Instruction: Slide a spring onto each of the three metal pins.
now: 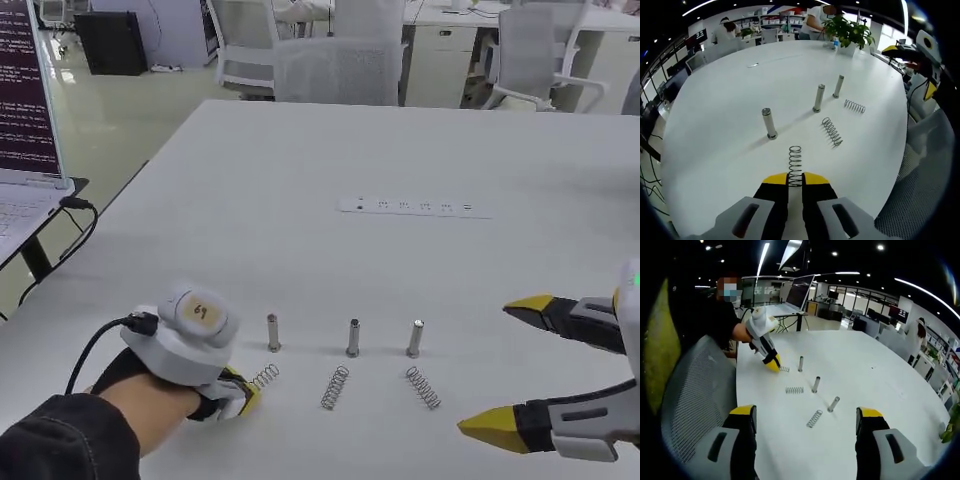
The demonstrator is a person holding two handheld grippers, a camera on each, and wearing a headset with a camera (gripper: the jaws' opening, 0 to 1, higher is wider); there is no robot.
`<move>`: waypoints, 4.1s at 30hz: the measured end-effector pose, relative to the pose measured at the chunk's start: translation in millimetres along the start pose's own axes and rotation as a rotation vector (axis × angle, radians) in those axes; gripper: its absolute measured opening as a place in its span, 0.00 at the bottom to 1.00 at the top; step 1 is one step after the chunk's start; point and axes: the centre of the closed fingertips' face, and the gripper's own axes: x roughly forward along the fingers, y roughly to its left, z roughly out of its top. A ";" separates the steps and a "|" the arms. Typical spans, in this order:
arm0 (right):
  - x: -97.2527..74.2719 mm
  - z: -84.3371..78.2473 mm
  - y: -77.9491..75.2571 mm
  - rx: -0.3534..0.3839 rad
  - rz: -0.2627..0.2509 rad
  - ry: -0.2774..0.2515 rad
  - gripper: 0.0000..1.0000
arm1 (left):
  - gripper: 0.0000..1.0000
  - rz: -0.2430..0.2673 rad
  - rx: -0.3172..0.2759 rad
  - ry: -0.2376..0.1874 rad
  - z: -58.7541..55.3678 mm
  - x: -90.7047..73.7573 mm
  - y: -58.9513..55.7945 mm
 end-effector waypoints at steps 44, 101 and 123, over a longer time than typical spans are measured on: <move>14.4 67.6 20.2 -0.078 0.125 -0.123 0.69 | 0.01 -0.149 0.148 -0.316 85.2 -79.2 -77.7; 27.3 56.7 77.0 -0.176 0.401 -0.031 0.10 | 0.02 -0.440 0.464 -0.350 83.3 -93.5 -148.3; 25.9 67.0 88.9 -0.232 0.436 0.003 0.08 | 0.01 -0.429 0.496 -0.327 76.4 -86.6 -153.7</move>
